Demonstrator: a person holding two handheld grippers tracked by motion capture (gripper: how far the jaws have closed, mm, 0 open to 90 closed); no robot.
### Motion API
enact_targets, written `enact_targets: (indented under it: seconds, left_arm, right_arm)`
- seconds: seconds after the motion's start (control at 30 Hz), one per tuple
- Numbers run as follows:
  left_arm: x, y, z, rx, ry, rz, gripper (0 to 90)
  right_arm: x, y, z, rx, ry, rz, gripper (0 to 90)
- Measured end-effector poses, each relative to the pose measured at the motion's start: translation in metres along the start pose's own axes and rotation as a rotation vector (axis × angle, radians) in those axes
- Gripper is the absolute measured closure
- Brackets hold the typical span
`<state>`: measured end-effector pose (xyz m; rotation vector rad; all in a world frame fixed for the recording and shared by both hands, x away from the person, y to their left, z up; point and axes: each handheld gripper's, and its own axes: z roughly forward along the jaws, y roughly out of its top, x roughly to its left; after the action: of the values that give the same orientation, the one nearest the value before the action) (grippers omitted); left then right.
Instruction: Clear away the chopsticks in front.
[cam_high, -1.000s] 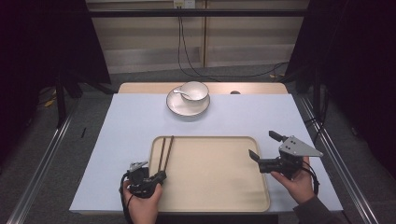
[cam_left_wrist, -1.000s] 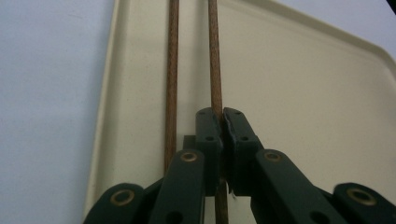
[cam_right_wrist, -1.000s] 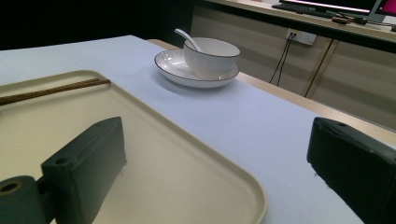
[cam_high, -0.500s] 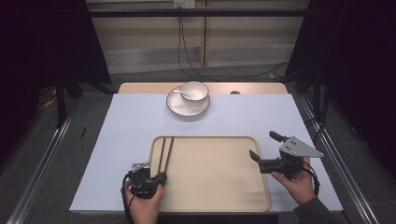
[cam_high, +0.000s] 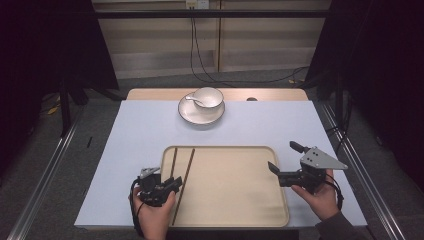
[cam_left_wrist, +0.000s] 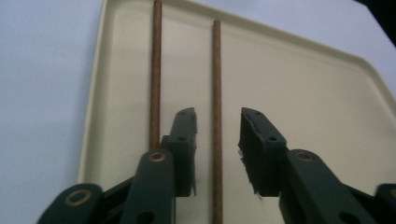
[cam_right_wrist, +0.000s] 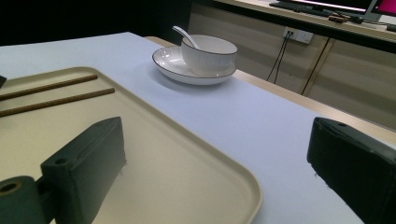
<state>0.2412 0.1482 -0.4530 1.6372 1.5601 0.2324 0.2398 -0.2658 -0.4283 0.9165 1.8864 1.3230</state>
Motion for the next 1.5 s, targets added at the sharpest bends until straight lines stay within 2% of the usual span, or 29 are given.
enact_targets:
  seconds: [0.1, 0.17, 0.2, 0.3, 0.5, 0.57, 0.73, 0.83, 0.97, 1.0, 1.1, 1.2, 1.37, 1.5]
  left_arm:
    - [-0.002, 0.008, -0.002, -0.023, -0.014, 0.017, 59.9]
    - [-0.003, 0.014, -0.003, -0.055, -0.047, 0.005, 54.0]
    - [-0.004, 0.019, -0.005, -0.069, -0.055, 0.012, 51.1]
    - [-0.004, 0.026, -0.007, -0.096, -0.061, 0.044, 44.5]
    - [-0.004, 0.042, -0.011, -0.141, -0.069, 0.061, 33.8]
    - [-0.002, 0.047, -0.013, -0.157, -0.070, 0.094, 31.1]
    - [-0.002, 0.058, -0.016, -0.194, -0.091, 0.145, 24.4]
    - [0.001, 0.065, -0.017, -0.215, -0.106, 0.172, 21.8]
    - [0.004, 0.072, -0.018, -0.233, -0.091, 0.228, 19.0]
    - [0.005, 0.074, -0.018, -0.238, -0.106, 0.233, 18.4]
    - [0.007, 0.076, -0.019, -0.248, -0.116, 0.263, 16.9]
    - [0.010, 0.078, -0.018, -0.255, -0.131, 0.274, 14.9]
    - [0.013, 0.080, -0.018, -0.265, -0.128, 0.306, 12.6]
    - [0.017, 0.082, -0.018, -0.291, -0.139, 0.321, 11.8]
  right_arm:
    - [0.000, 0.000, 0.000, 0.000, -0.004, 0.000, 3.8]
    - [-0.001, 0.000, 0.000, 0.000, 0.001, -0.004, 3.9]
    - [0.000, 0.000, 0.000, 0.000, 0.001, -0.003, 3.9]
    - [0.000, 0.000, 0.000, 0.000, 0.006, -0.004, 3.9]
    - [0.000, 0.000, 0.000, -0.001, 0.002, -0.004, 3.8]
    - [0.000, 0.000, 0.000, 0.001, 0.002, -0.003, 3.8]
    - [0.000, 0.000, 0.000, 0.000, 0.002, -0.001, 3.8]
    - [-0.001, 0.000, 0.000, 0.000, 0.002, -0.001, 3.8]
    - [0.000, 0.000, 0.000, 0.000, 0.002, -0.001, 3.9]
    - [0.000, 0.000, 0.000, 0.001, 0.001, -0.001, 3.8]
    - [0.000, 0.000, 0.000, 0.004, 0.005, -0.001, 3.9]
    - [0.000, 0.000, 0.001, 0.002, 0.008, -0.003, 3.8]
    - [0.000, 0.000, 0.000, -0.002, 0.003, 0.004, 3.7]
    - [-0.001, 0.000, 0.000, 0.000, 0.005, 0.011, 3.6]
